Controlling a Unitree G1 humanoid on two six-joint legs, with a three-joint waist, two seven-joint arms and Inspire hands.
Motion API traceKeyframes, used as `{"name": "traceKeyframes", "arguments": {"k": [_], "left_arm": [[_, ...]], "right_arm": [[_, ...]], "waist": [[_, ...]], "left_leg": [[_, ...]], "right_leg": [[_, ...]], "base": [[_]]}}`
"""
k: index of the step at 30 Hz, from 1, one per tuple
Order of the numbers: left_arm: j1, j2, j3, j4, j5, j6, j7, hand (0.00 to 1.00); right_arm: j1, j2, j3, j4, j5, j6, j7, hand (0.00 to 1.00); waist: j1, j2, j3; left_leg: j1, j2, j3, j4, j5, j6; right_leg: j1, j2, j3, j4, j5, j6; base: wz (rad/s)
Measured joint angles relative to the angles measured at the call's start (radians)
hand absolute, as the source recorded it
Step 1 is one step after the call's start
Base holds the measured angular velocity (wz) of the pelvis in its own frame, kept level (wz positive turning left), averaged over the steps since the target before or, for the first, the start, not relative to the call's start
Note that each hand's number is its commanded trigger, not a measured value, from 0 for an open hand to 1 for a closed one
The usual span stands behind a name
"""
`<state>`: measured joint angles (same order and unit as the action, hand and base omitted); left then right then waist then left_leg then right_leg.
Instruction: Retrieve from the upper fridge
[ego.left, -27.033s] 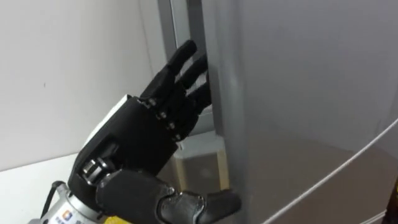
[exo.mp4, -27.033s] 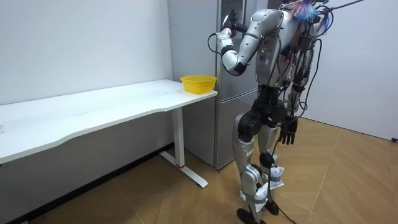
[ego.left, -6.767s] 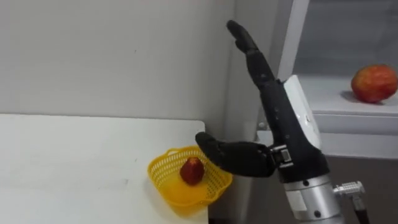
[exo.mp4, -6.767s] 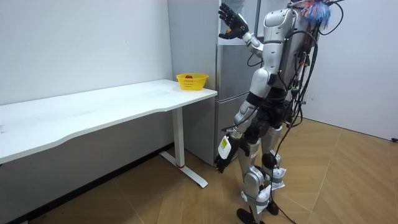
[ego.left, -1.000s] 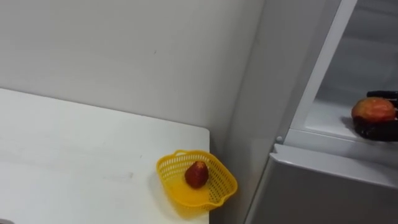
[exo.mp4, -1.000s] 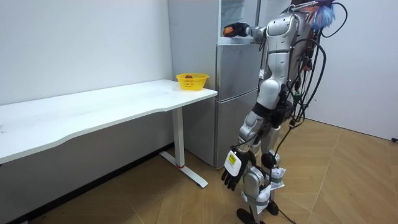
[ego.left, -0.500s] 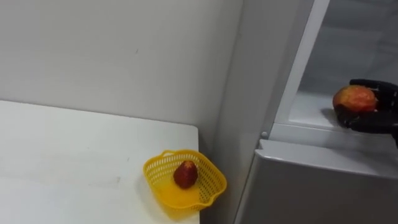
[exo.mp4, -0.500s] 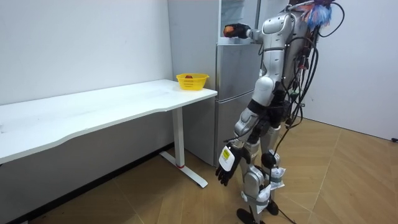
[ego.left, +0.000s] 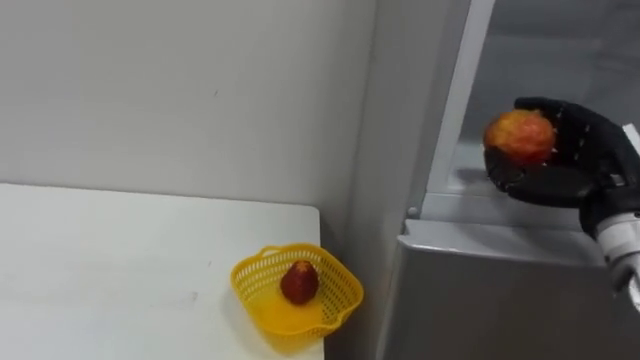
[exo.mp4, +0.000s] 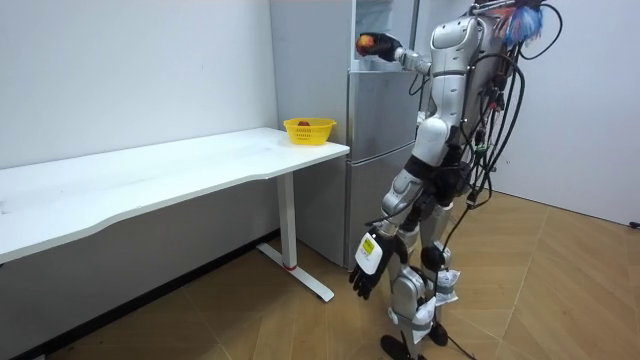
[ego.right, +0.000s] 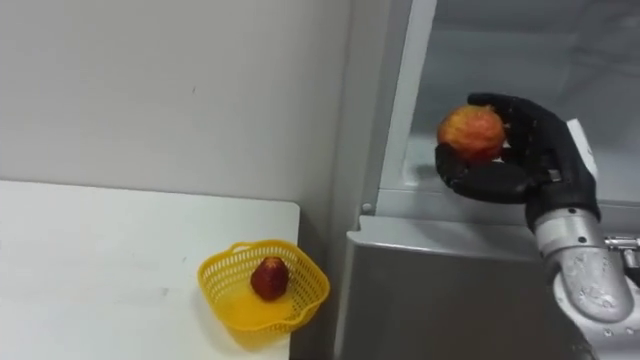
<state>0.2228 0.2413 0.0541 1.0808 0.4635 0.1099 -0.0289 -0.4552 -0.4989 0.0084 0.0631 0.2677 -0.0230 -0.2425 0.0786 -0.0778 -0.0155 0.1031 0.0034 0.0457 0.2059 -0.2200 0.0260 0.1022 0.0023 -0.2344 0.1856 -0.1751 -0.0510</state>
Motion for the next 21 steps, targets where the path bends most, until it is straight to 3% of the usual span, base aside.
{"name": "traceKeyframes", "arguments": {"k": [6, 8, 10, 14, 21], "left_arm": [[-0.007, -0.034, -0.005, 0.017, -0.002, -0.027, 0.022, 0.00], [-0.018, -0.031, -0.021, 0.028, -0.009, -0.029, 0.025, 0.00], [-0.031, -0.032, -0.024, 0.040, -0.019, -0.033, 0.026, 0.00], [-0.045, -0.033, -0.043, 0.063, -0.018, -0.049, 0.025, 0.00], [-0.076, -0.028, -0.099, 0.085, -0.021, -0.054, 0.015, 0.00]], "right_arm": [[0.045, 0.045, 0.000, -0.184, -0.240, -0.011, -0.081, 1.00], [0.048, 0.075, 0.000, -0.243, -0.312, -0.027, -0.124, 1.00], [0.056, 0.106, 0.000, -0.307, -0.436, -0.068, -0.164, 1.00], [0.056, 0.138, 0.019, -0.372, -0.619, -0.101, -0.198, 1.00], [0.056, 0.140, 0.109, -0.437, -0.811, -0.143, -0.203, 1.00]], "waist": [[-0.001, 0.001, 0.0133], [-0.001, 0.006, 0.0166], [0.002, 0.011, 0.0181], [0.009, 0.014, 0.0165], [0.019, -0.001, 0.0071]], "left_leg": [[0.001, -0.002, 0.008, -0.003, -0.001, 0.001], [-0.006, -0.001, 0.008, -0.003, -0.001, 0.001], [-0.006, 0.000, 0.009, -0.005, -0.001, 0.001], [-0.006, 0.000, 0.009, -0.007, -0.001, 0.001], [-0.007, 0.001, 0.008, -0.009, -0.001, 0.001]], "right_leg": [[-0.009, 0.000, 0.015, 0.000, -0.001, 0.001], [-0.014, 0.001, 0.016, 0.001, -0.001, 0.001], [-0.016, 0.002, 0.016, 0.000, -0.001, 0.001], [-0.018, 0.002, 0.017, 0.005, -0.001, 0.001], [-0.023, 0.002, 0.014, 0.006, -0.001, 0.000]], "base": [[-0.07], [0.00], [0.00], [0.00], [0.00]]}}
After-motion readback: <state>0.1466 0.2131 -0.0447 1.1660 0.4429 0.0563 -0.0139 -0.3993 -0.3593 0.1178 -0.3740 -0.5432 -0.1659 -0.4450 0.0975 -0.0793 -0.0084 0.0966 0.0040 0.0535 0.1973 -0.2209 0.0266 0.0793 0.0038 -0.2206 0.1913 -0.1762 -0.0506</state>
